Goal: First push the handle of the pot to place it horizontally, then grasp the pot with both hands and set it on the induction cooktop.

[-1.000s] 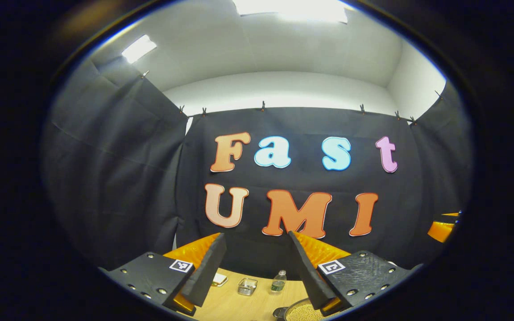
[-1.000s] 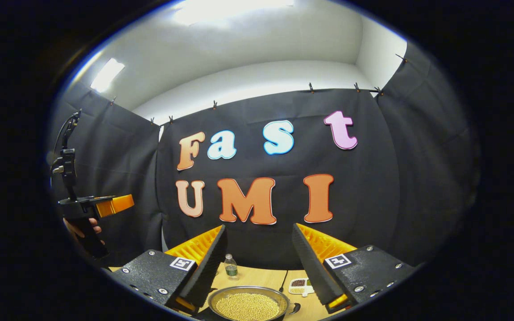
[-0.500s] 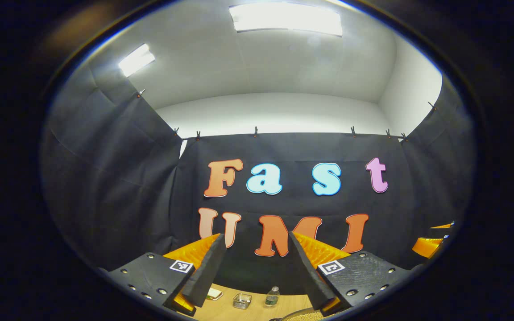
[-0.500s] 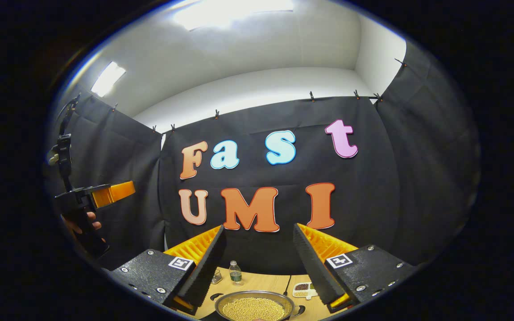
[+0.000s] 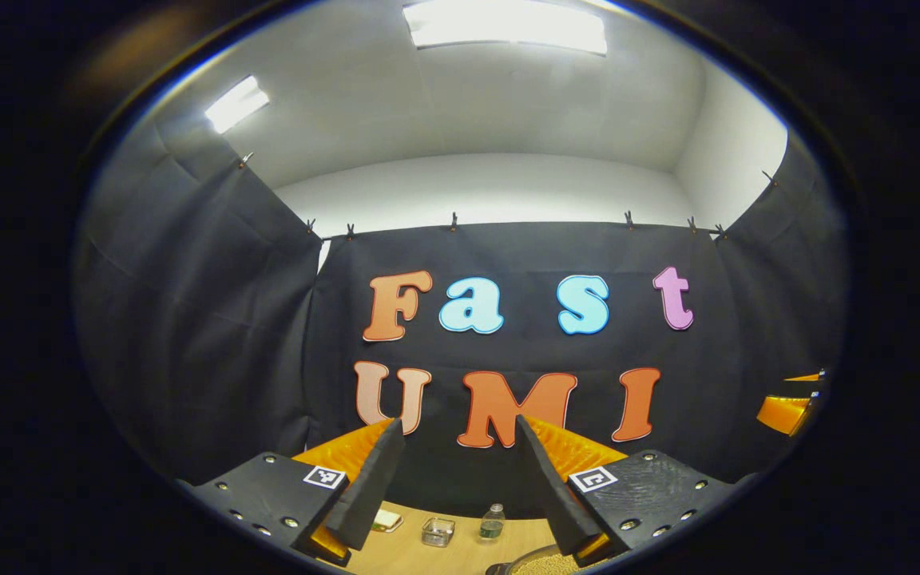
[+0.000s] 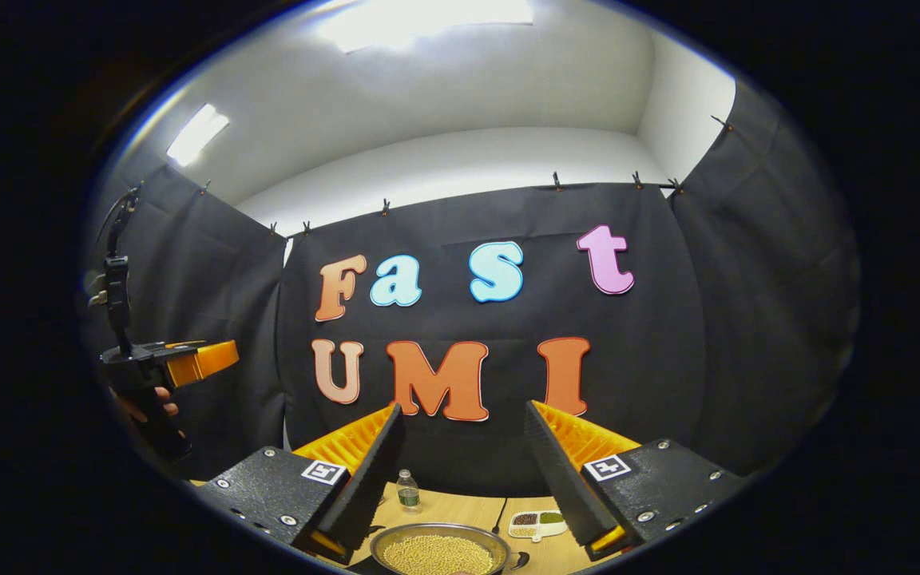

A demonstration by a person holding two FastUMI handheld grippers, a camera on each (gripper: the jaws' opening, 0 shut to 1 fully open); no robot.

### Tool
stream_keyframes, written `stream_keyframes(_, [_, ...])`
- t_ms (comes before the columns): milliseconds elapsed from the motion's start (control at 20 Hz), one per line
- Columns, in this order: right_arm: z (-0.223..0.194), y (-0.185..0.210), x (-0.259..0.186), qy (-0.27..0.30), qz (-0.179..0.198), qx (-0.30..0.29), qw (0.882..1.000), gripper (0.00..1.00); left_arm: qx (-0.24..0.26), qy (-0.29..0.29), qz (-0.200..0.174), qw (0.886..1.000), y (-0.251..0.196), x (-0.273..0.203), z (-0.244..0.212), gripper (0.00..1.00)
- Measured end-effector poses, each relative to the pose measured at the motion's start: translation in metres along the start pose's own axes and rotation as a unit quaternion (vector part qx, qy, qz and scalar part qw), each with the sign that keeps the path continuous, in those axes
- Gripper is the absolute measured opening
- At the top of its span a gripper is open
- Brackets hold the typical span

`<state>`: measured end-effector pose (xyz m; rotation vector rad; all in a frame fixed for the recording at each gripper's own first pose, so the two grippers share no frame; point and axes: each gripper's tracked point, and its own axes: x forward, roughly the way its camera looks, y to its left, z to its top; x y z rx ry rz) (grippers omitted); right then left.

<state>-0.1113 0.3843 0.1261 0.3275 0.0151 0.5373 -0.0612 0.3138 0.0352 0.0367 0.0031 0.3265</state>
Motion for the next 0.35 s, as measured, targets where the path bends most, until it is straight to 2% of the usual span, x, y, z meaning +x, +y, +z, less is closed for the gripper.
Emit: stream_keyframes(350, [-0.0006,-0.0058,0.001,0.001,-0.006,-0.006,1.0,0.93,-0.004,0.014,-0.011,1.0,-0.008,-0.0032,-0.0129,0.84])
